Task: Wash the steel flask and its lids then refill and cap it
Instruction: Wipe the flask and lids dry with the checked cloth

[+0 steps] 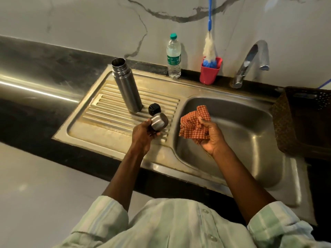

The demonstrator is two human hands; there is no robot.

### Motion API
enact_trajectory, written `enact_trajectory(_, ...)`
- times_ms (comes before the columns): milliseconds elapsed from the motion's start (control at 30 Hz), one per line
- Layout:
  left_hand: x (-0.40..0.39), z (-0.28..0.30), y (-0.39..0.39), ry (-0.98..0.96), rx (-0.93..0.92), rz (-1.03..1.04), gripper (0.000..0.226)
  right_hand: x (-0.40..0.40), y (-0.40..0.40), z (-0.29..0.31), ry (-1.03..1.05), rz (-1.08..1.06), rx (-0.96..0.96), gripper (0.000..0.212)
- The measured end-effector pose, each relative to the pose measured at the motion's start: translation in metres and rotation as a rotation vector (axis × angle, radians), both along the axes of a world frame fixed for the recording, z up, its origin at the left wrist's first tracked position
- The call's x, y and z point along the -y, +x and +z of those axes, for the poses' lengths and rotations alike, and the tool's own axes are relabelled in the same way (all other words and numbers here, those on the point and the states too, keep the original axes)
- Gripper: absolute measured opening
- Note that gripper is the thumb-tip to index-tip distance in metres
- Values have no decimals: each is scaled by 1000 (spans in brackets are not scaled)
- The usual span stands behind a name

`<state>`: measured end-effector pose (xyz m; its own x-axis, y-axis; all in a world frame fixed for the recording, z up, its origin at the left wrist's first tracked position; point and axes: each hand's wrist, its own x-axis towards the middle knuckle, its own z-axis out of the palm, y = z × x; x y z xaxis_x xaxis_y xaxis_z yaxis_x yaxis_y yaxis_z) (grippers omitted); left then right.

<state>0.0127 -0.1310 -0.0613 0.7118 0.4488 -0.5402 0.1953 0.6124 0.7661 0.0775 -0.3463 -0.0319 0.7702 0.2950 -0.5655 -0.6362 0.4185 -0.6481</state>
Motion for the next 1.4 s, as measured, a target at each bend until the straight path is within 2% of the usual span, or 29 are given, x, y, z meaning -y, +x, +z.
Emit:
enact_trajectory(100,-19,-4,-4,-53,-137,12,21,-16,-2,2,-15,60,-2,19)
enact_trajectory(200,-32,-8,-3,-3,-227,53,20,-30,-2,2,-23,126,-9,30)
enact_trajectory(267,-37,-10,-3,131,-307,49,18,-37,-1,2,-21,149,-5,33)
enact_trajectory(400,-35,-10,-2,543,-450,17,26,-43,0,2,-51,149,-6,44)
enact_trajectory(500,-33,-11,-2,654,-524,43,31,-41,0,1,-43,144,-18,46)
enact_trajectory(567,-29,-9,-2,741,-518,75,36,-38,0,-1,-33,136,-30,47)
enact_trajectory(667,-18,-2,9,1072,-361,85,38,-32,1,-3,-16,101,-36,47)
enact_trajectory(733,-10,8,22,1180,-235,-26,40,-28,0,-1,24,88,-38,36)
enact_trajectory(767,-9,8,32,1226,-233,-111,44,-26,1,1,45,80,-38,29)
enact_trajectory(867,-7,11,57,1319,-377,-347,56,-19,4,1,74,55,-31,21)
enact_trajectory(933,-10,8,69,1314,-491,-478,58,-14,5,2,76,29,-29,21)
enact_trajectory(1000,-9,7,76,1334,-526,-519,46,-9,6,1,76,5,-22,21)
enact_trajectory(1100,-3,10,83,1347,-401,-448,37,1,7,-1,54,-46,-18,36)
enact_trajectory(1167,10,15,84,1179,-209,-428,49,9,8,-2,26,-88,-8,38)
enact_trajectory(1267,38,24,79,780,54,-453,69,23,8,0,-63,-195,34,24)
enact_trajectory(1400,70,22,77,412,220,-494,57,40,6,6,-237,-330,184,17)
